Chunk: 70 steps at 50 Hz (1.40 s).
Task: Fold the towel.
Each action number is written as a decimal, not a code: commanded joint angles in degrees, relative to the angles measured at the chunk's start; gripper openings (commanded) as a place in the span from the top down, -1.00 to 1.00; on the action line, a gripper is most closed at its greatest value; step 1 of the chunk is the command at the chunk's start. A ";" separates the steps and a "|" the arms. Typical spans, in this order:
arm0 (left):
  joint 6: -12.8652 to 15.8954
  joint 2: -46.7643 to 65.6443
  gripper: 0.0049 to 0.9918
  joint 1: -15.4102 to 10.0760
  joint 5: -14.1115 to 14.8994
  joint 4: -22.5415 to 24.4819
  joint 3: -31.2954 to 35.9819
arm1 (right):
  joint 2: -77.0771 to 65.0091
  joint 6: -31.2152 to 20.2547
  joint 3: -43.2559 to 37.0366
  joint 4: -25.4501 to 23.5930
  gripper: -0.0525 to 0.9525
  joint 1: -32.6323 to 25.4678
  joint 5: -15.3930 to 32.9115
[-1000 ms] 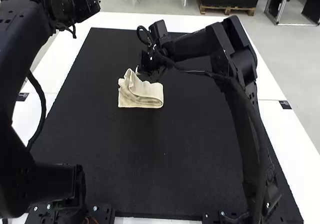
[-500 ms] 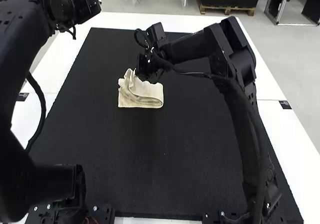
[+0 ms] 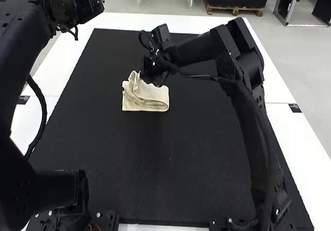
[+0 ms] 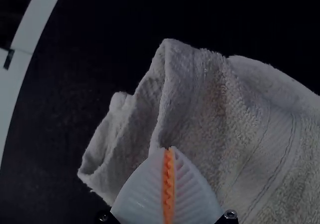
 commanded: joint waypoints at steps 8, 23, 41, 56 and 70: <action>-0.15 -1.14 -0.96 0.56 0.70 0.26 -0.96 | 3.38 -1.02 1.45 0.55 0.94 -0.41 0.25; -0.15 -1.14 -0.96 0.56 0.70 0.26 -0.96 | 4.44 -0.93 3.20 0.55 0.94 -0.24 0.25; -0.07 -1.14 -0.96 0.56 0.70 0.17 -0.96 | 6.55 -0.75 6.37 0.55 0.94 1.08 0.17; 0.02 -1.14 -0.96 0.56 0.70 0.08 -0.96 | 8.22 -0.31 7.95 0.47 0.94 3.37 0.25; 0.02 -1.14 -0.96 0.56 0.70 0.08 -0.96 | 8.74 -0.23 9.44 0.29 0.94 4.16 0.17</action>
